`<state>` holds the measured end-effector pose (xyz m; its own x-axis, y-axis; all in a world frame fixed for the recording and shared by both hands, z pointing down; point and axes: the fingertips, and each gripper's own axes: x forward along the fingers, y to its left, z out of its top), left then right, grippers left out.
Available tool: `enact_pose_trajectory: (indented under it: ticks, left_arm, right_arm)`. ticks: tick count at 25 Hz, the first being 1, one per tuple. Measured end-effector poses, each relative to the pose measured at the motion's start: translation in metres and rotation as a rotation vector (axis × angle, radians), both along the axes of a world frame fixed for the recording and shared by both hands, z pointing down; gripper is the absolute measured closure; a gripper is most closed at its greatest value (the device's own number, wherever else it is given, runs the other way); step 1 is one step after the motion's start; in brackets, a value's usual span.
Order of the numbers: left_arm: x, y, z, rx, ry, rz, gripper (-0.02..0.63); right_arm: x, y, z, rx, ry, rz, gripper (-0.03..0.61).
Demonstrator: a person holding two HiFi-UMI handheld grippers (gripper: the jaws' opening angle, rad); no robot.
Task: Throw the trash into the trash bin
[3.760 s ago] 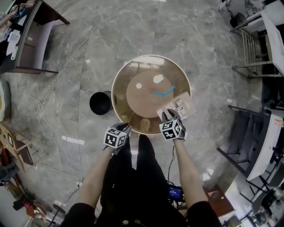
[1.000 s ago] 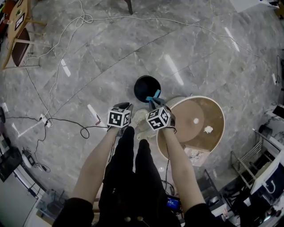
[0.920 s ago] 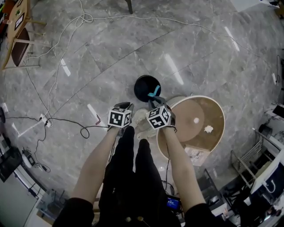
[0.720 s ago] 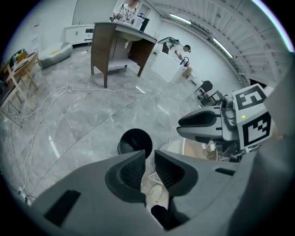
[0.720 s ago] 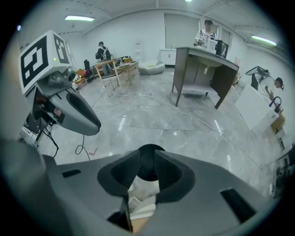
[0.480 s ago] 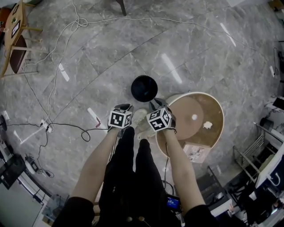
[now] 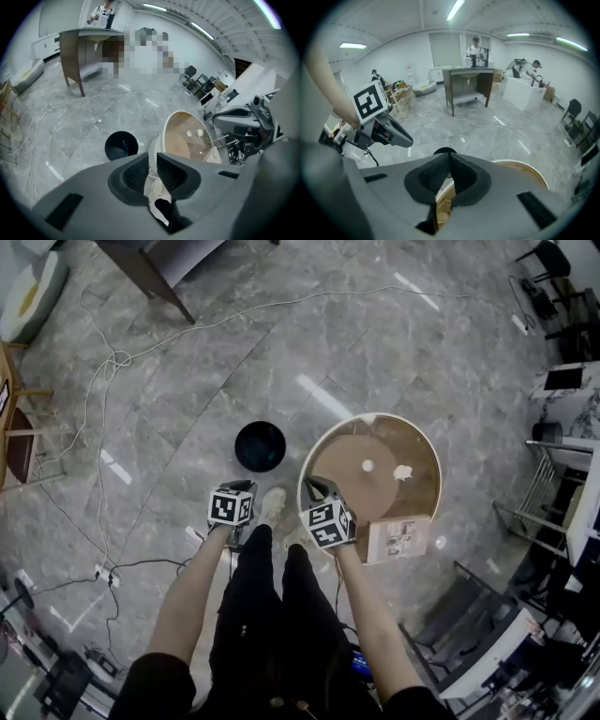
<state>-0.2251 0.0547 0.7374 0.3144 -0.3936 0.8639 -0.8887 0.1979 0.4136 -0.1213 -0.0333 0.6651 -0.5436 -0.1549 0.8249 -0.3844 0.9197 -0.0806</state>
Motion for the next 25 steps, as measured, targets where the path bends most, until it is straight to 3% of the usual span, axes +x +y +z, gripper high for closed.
enact_pose_trajectory:
  ticks: [3,6,10,14,18,25]
  left_arm:
    - [0.025,-0.016,-0.023,0.039,0.041,0.047,0.560]
    - [0.052,-0.048,-0.061,0.157,0.072,0.126,0.575]
    - [0.097,-0.071,-0.139,0.373,0.114,0.195,0.589]
    - [0.151,-0.081,-0.235,0.645,0.122,0.349,0.592]
    - [0.190,-0.077,-0.322,0.883,0.126,0.483,0.595]
    - [0.216,-0.073,-0.433,1.145,0.138,0.510,0.600]
  right_arm:
    - [0.040,-0.006,-0.039,-0.011,-0.108,0.170,0.574]
    - [0.081,-0.016,-0.082,-0.013,-0.282,0.389,0.575]
    - [0.134,-0.011,-0.150,0.031,-0.497,0.570,0.575]
    - [0.193,0.002,-0.226,0.148,-0.666,0.699,0.575]
    - [0.238,0.022,-0.292,0.298,-0.754,0.797,0.577]
    - [0.296,0.058,-0.373,0.518,-0.773,0.869,0.577]
